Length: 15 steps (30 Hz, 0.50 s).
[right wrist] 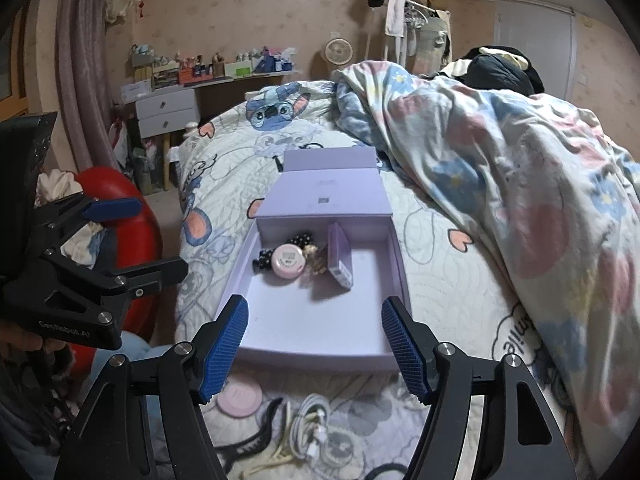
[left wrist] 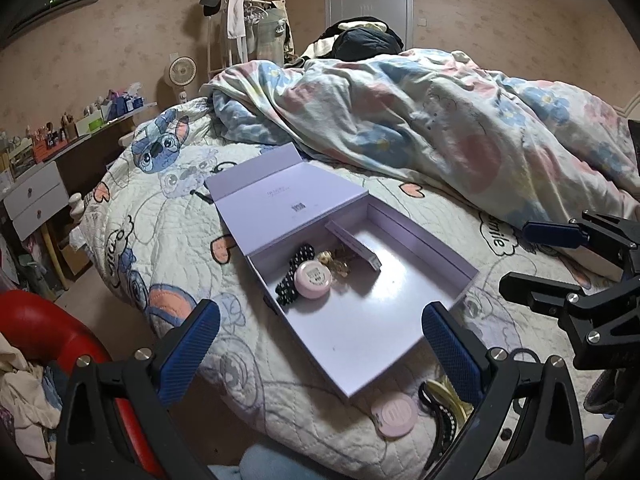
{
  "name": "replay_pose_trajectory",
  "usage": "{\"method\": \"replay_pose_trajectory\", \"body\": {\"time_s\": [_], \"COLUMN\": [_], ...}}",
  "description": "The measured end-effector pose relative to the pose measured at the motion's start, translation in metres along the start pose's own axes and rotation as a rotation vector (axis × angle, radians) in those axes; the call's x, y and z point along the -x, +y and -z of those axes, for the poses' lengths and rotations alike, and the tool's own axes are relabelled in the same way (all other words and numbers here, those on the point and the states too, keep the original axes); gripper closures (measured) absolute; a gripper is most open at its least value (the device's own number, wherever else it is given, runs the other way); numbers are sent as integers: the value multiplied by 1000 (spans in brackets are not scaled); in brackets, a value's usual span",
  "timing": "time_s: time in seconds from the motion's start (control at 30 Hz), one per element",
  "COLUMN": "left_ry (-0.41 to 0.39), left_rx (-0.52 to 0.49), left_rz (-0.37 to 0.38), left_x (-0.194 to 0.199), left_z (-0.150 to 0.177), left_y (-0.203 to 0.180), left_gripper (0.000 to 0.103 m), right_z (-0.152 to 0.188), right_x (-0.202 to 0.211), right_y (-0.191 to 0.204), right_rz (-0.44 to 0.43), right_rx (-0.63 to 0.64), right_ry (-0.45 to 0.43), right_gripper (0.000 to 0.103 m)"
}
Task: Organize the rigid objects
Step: 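Withdraw both grippers from the lavender box toward the remaining loose items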
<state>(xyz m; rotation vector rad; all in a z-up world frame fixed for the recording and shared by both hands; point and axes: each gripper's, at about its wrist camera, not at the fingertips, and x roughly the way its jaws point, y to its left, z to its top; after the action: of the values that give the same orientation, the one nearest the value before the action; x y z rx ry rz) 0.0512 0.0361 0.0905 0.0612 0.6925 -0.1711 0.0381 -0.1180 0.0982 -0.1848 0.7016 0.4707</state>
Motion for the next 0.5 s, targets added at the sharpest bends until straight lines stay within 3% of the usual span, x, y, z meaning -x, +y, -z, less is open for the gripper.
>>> {"method": "replay_pose_trajectory", "body": {"time_s": [0.5], "left_ry": [69], "left_rx": [-2], "left_rz": [27], "left_x": [2], "left_z": [44], "left_y": [-17], "left_gripper": [0], "right_z": [50], "right_x": [7], "right_y": [13], "right_rz": [-2], "right_rx": [-34], "right_ry": [35], "right_gripper": [30]}}
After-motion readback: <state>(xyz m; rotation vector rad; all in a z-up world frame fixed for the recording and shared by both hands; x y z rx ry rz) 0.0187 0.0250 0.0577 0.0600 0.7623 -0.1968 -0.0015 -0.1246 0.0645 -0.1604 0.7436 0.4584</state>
